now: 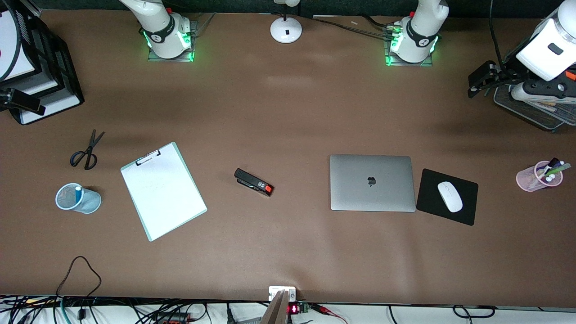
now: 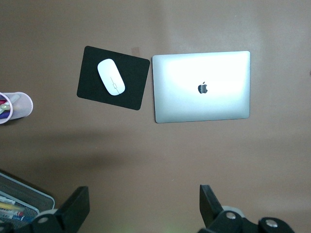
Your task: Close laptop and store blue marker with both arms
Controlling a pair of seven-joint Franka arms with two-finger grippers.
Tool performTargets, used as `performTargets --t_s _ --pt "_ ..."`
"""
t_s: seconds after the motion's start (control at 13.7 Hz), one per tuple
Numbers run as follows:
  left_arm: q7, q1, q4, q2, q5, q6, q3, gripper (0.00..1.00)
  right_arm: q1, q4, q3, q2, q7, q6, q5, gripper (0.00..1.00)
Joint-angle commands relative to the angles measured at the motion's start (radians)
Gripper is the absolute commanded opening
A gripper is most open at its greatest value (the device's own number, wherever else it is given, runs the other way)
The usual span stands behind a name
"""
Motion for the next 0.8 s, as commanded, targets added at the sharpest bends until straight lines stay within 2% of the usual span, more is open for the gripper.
performTargets --t_s 0.0,0.73 --pt "0.017 0.004 -0.009 -0.016 0.019 0.006 -0.003 1.00 -0.004 -0.147 0.004 -0.106 0.018 0.088 0.016 1.00" --pt "0.014 0.007 -0.006 -0.020 0.018 0.006 0.002 1.00 0.003 -0.160 0.012 -0.126 0.002 0.065 0.016 1.00"
